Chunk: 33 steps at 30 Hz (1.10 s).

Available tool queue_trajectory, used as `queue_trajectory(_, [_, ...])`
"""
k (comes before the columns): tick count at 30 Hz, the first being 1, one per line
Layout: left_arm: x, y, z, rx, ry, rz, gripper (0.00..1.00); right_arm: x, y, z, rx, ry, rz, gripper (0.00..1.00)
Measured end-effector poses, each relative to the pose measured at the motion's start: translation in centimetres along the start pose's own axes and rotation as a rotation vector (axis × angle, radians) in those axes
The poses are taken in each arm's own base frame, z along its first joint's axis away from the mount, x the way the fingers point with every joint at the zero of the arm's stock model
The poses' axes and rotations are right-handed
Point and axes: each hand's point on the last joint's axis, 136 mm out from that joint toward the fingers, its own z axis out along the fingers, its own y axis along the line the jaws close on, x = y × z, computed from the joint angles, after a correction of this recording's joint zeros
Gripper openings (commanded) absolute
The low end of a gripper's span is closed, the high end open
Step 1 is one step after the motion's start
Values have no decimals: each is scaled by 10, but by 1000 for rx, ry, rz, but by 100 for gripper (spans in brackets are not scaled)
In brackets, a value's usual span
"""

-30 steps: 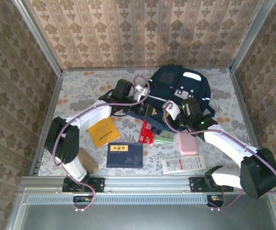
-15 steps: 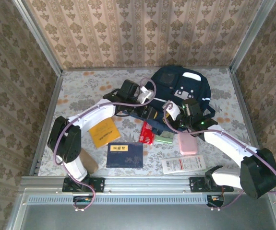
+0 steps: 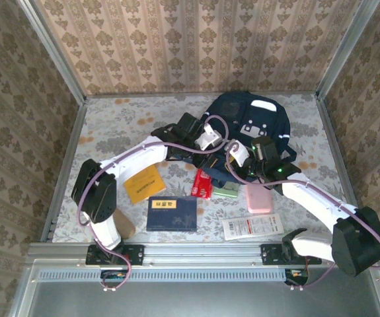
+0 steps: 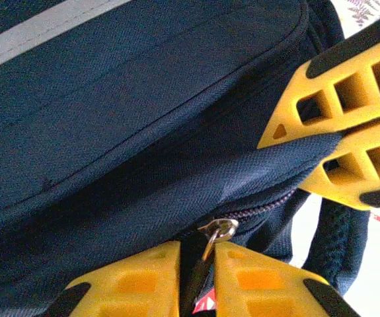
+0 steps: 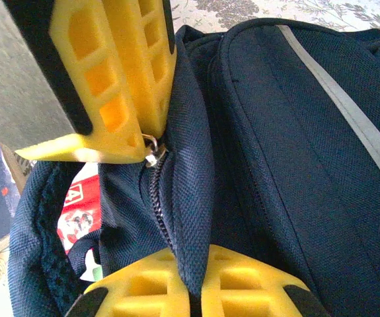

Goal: Pack books, pencil case, and school supplies into a backpack

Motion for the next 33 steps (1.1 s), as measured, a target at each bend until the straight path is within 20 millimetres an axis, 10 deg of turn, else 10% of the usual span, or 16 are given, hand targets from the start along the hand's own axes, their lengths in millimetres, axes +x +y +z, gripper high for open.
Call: queue_trajectory(33, [0, 27, -17, -42, -59, -73, 0, -13, 3, -10, 24, -55, -141, 0])
